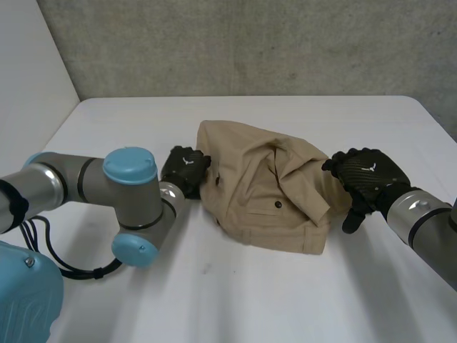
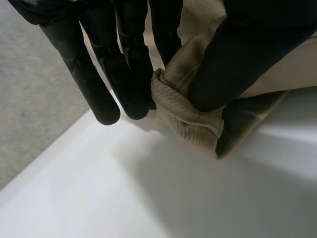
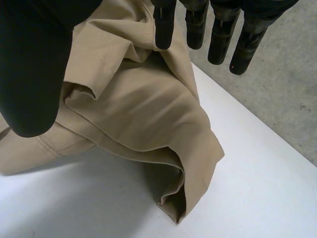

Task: Fold the shorts.

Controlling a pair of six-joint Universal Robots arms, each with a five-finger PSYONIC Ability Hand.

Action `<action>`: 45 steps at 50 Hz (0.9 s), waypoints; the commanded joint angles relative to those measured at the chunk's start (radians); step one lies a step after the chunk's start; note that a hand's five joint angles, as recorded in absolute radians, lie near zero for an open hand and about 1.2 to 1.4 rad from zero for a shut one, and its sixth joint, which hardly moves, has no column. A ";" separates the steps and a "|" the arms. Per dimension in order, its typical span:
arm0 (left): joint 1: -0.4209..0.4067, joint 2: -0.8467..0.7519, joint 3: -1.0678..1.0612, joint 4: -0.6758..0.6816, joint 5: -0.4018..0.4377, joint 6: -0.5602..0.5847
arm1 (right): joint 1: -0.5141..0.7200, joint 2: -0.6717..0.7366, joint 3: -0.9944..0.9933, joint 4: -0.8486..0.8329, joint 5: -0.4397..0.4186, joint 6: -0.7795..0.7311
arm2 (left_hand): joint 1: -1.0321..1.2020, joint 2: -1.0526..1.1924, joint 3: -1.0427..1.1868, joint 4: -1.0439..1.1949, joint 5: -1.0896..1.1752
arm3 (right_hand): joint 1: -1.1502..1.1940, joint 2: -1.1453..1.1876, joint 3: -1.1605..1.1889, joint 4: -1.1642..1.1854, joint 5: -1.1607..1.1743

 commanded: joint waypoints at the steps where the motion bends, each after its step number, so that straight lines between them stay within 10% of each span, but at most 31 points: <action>1: 0.044 0.057 0.007 0.063 -0.185 0.004 | 0.004 0.000 0.007 -0.002 -0.001 0.000 | 0.313 0.215 0.218 0.198 0.246 | -0.030 -0.046 -0.040 -0.064 -0.071; 16: 0.210 0.359 0.007 0.325 -0.281 0.004 | 0.011 0.000 0.027 -0.002 -0.019 0.003 | 0.313 0.215 0.218 0.198 0.246 | -0.030 -0.046 -0.040 -0.064 -0.071; 32: -0.290 0.214 0.047 0.347 -0.034 -0.015 | 0.000 -0.011 0.039 -0.043 0.059 0.035 | 0.313 0.215 0.218 0.198 0.246 | -0.030 -0.046 -0.040 -0.064 -0.071; 36: -0.376 0.143 0.027 0.341 -0.019 -0.007 | -0.008 -0.017 0.033 -0.046 0.090 0.048 | -0.715 -0.813 -0.809 -0.830 -0.782 | -0.030 -0.046 -0.040 -0.064 -0.071; 45: -0.381 0.204 -0.019 0.264 -0.026 -0.005 | -0.040 -0.037 0.030 -0.045 0.085 0.049 | -0.909 -1.006 -1.003 -1.023 -0.976 | -0.030 -0.046 -0.040 -0.064 -0.071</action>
